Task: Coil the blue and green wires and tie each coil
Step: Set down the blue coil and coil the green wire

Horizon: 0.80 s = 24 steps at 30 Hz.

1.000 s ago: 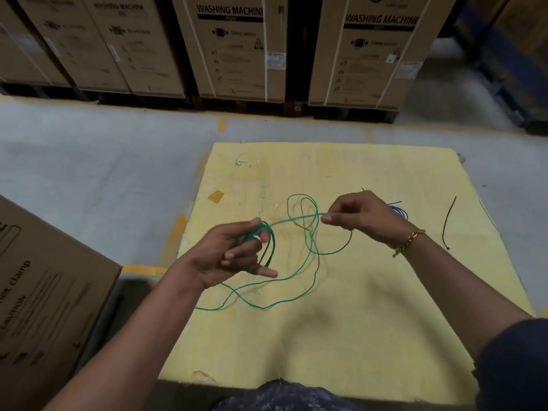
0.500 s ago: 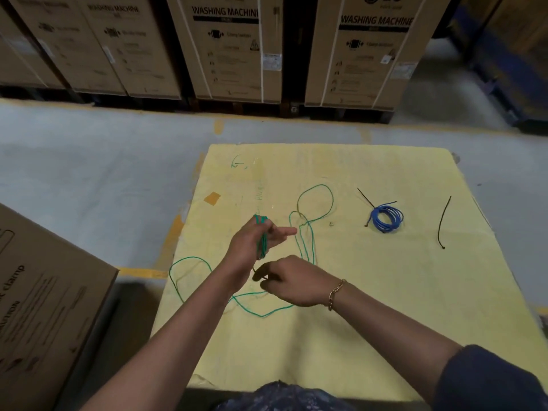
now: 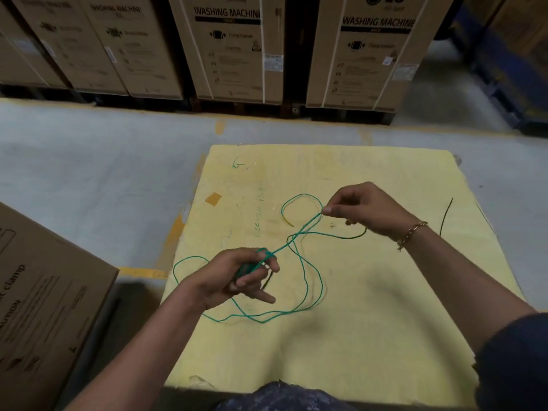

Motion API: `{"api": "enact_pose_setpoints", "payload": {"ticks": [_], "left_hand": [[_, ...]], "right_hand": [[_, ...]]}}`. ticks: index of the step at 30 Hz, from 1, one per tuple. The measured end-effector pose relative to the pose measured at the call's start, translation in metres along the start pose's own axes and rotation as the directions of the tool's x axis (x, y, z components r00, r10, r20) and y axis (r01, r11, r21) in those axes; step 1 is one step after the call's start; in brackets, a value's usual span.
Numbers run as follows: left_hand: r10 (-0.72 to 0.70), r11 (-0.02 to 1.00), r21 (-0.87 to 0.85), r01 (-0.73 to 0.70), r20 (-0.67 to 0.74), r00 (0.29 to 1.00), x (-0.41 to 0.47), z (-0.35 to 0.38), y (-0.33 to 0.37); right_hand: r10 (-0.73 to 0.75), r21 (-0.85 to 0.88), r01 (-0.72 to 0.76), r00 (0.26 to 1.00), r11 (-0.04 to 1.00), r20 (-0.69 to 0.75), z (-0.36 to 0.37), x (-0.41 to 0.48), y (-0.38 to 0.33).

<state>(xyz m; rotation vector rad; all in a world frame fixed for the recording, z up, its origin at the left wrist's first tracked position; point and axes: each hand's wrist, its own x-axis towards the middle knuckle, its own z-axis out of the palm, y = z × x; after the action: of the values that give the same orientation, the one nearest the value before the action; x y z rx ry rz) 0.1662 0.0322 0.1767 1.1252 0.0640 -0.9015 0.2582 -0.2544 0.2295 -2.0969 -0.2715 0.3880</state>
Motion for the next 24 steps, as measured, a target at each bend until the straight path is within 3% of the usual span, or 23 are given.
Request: {"api": "enact_pose_setpoints", "payload": {"ticks": [3,5,8,12,16,18,20,22,24], "left_hand": [[0.129,0.935,-0.349,-0.06,0.179,0.975,0.002,0.01,0.013],[0.241,0.855,-0.492,-0.163,0.099,0.966,0.008,0.017,0.02],[0.326,0.796,-0.506,-0.333,-0.104,0.939,0.024,0.024,0.028],[0.314,0.883,-0.275,-0.38,-0.255,0.914,0.039,0.022,0.023],[0.313,0.944,0.217,-0.249,-0.352,0.882,0.044,0.02,0.011],[0.36,0.848,0.508,-0.151,-0.343,0.868,0.044,0.02,0.003],[0.413,0.67,0.737,-0.093,-0.265,0.871,0.045,0.017,-0.006],[0.388,0.593,0.801,-0.077,-0.201,0.9,0.044,0.013,-0.011],[0.322,0.633,0.773,-0.043,-0.213,0.922,0.04,0.005,-0.014]], "right_hand": [[0.061,0.044,-0.054,0.986,0.998,-0.155,0.036,0.004,0.022],[0.098,0.044,-0.091,0.978,0.995,-0.186,0.069,-0.001,0.035],[0.09,-0.07,-0.092,0.996,0.993,-0.028,0.117,-0.015,0.042],[0.104,-0.272,-0.045,0.973,0.961,0.205,0.147,-0.029,0.025],[0.069,-0.373,0.06,0.944,0.926,0.323,0.126,-0.026,0.005],[0.052,-0.416,0.099,0.939,0.904,0.339,0.108,-0.022,-0.003],[0.06,-0.451,0.11,0.936,0.886,0.346,0.091,-0.017,-0.011],[0.082,-0.465,0.105,0.927,0.879,0.365,0.074,-0.014,-0.019],[0.087,-0.472,0.106,0.925,0.875,0.369,0.051,-0.012,-0.025]]}}
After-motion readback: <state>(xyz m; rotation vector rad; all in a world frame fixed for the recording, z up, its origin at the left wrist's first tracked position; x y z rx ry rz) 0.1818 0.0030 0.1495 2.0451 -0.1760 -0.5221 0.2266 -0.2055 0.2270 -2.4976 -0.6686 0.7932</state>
